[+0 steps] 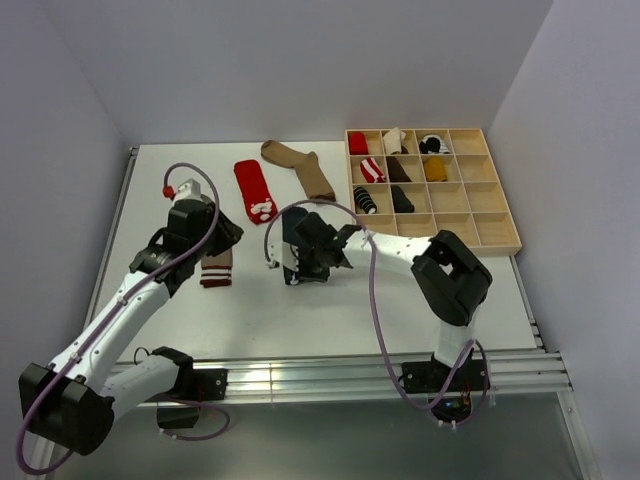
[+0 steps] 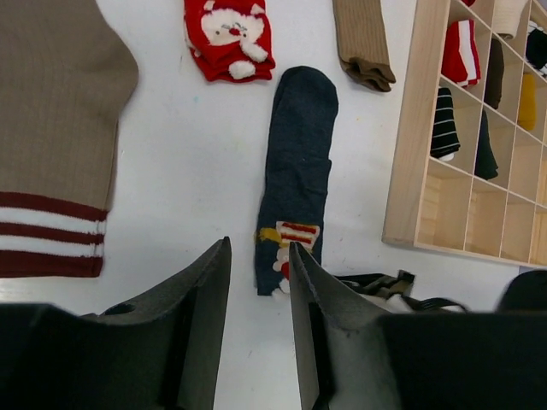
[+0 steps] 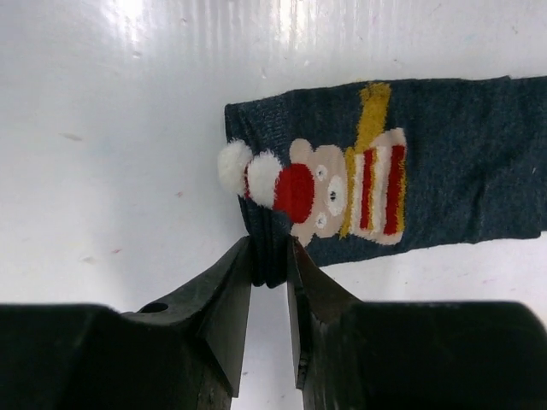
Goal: Roll the socks
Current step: Roll the sock at the center of the board.
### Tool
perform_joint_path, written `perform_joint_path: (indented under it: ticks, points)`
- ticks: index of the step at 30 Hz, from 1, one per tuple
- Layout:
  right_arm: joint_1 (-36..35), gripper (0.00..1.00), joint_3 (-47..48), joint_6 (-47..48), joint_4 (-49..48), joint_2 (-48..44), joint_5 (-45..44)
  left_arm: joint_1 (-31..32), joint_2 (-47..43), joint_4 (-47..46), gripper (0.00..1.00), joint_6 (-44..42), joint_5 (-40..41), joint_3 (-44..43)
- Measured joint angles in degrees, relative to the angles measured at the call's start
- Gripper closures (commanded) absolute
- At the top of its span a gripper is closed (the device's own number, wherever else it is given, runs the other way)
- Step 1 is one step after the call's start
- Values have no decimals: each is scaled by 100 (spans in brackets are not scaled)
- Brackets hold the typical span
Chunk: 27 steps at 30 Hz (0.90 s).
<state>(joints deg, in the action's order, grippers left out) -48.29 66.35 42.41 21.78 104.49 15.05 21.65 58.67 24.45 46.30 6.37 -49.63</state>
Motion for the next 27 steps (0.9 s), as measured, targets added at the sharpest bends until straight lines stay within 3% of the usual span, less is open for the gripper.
perform_joint_path:
  ticks: [7,15,19,27]
  points:
    - [691,72,935,-103,1449,109,1532,46,-299,-1001,63,293,-203,1139]
    - [1290,75,1912,-81,3012,1432,2994,765,-249,-1941,67,293,-177,1714]
    - [1550,75,2100,-107,3635,2072,3506,1215,59,-2461,67,151,-173,1753]
    - [2072,75,2618,-232,4411,2474,4105,1836,968,-3613,66,-492,-308,1899]
